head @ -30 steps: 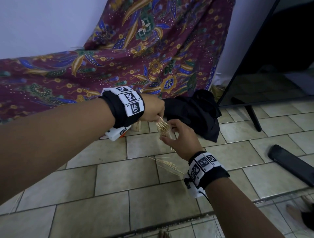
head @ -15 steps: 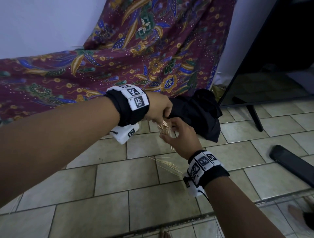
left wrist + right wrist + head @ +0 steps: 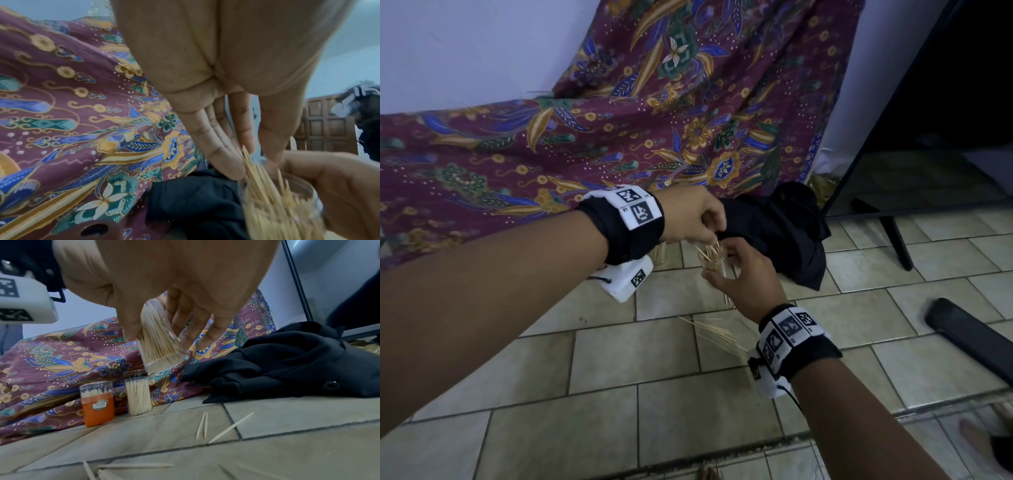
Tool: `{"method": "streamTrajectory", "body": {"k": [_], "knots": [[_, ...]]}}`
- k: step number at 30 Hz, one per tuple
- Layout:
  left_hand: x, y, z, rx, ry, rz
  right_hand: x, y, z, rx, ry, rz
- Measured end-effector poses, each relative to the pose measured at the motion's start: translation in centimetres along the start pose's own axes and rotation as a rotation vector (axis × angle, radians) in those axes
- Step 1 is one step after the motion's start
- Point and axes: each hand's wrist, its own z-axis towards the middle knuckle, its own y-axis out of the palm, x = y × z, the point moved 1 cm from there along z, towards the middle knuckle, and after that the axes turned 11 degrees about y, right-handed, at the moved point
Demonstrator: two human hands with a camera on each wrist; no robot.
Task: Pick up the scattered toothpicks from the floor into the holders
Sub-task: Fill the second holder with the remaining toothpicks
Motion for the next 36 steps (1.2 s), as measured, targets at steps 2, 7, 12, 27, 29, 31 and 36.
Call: {"method": "streamTrajectory", "body": {"k": [2,7,12,27,29,31,36], "knots": [[-0.3,-0.8,-0.5,0.057,0.023,-0.015,0.1,-0.1,0.1,0.009,0.009,0.02],[0.2,0.1,-2.5,-0.047,0.05,0.079,0.4,-0.7,0.5,0.032,0.029,0.073],[-0.2,4.3,-3.5,-0.191,0.131,0.054,0.5,-1.1,0.6,0.03,0.008,0.067],[-2.0,5.3,-4.5,0.02,0.205,0.244,0.0,-0.8,0.7,0.04,0.016,0.074],[-2.0,6.1,-4.7,-0.096,0.185,0.277,-0.1,-0.7,0.7,0.03,0.014,0.076],[-2.1,6.5,-4.8,-0.103,0.183,0.264,-0.2,-0.7,0.7,0.024,0.016,0.085],[-2.6,5.8,-5.0,0.082,0.146,0.207,-0.2,-0.6,0.6,0.043,0.008,0.09]]}}
